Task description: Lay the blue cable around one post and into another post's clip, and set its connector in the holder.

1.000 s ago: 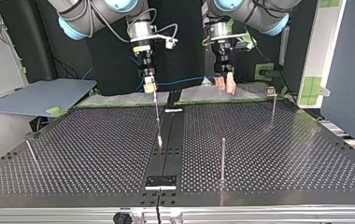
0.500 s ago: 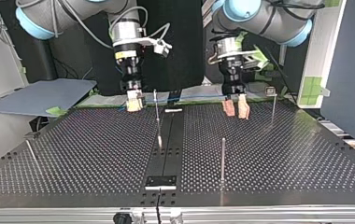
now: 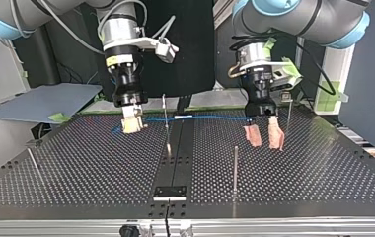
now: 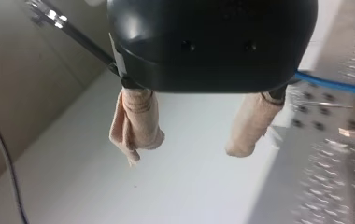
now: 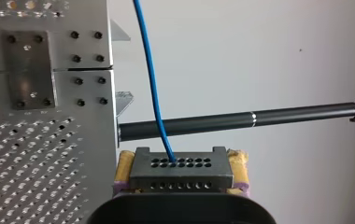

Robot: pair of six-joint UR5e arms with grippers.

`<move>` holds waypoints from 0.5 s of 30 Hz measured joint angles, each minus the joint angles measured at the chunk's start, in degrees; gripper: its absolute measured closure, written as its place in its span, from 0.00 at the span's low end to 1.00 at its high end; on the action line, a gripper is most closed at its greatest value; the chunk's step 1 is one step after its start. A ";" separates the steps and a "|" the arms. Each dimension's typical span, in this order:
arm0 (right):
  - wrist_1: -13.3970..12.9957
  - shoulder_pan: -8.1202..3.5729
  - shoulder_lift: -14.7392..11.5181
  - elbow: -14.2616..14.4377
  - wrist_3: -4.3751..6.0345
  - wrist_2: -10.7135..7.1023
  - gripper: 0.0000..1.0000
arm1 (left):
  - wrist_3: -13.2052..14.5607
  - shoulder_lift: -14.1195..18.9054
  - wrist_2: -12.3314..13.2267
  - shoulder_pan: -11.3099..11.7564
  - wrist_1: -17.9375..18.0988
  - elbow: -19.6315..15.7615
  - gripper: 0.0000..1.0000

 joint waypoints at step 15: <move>8.20 0.48 5.46 -8.21 -1.67 -1.28 1.00 | -2.88 2.49 7.51 6.97 -8.50 8.54 0.00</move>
